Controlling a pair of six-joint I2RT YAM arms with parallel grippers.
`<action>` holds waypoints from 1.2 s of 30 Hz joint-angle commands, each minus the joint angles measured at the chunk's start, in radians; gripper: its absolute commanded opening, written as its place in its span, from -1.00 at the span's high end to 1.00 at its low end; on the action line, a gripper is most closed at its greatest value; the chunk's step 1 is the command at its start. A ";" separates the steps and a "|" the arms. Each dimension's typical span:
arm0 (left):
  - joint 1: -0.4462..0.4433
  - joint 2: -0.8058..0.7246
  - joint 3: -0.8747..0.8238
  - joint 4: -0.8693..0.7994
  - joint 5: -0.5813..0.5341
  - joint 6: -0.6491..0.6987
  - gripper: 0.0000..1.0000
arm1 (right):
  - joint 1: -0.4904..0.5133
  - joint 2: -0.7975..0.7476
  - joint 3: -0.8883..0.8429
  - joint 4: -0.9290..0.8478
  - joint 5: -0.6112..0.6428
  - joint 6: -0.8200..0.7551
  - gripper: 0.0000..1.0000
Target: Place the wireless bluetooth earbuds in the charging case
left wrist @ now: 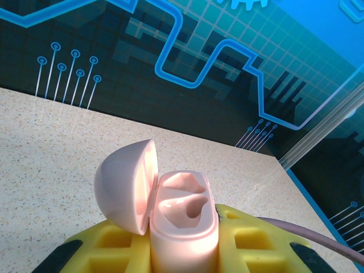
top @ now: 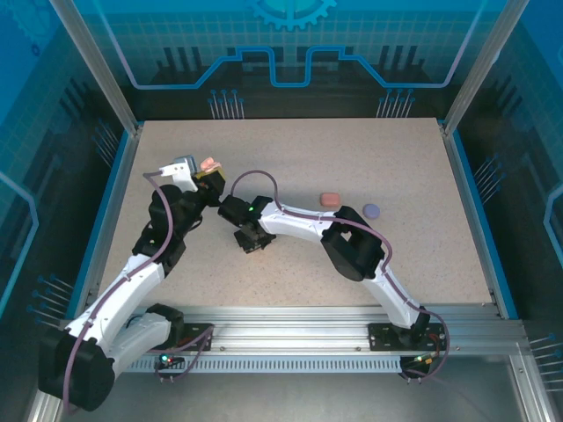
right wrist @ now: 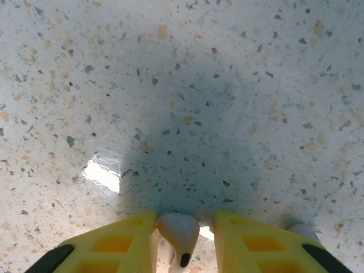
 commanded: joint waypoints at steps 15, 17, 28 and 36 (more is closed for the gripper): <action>0.010 -0.011 0.016 0.031 -0.001 -0.012 1.00 | 0.009 0.059 0.030 -0.044 -0.005 0.022 0.56; 0.010 -0.011 0.015 0.029 0.001 -0.013 1.00 | 0.009 0.051 0.029 -0.040 -0.007 0.019 0.62; 0.010 -0.012 0.044 0.019 0.006 -0.007 1.00 | 0.006 -0.133 -0.078 0.027 0.014 0.027 0.74; 0.010 -0.002 0.084 0.004 0.037 -0.009 1.00 | -0.024 -0.273 -0.178 0.068 0.060 0.032 0.75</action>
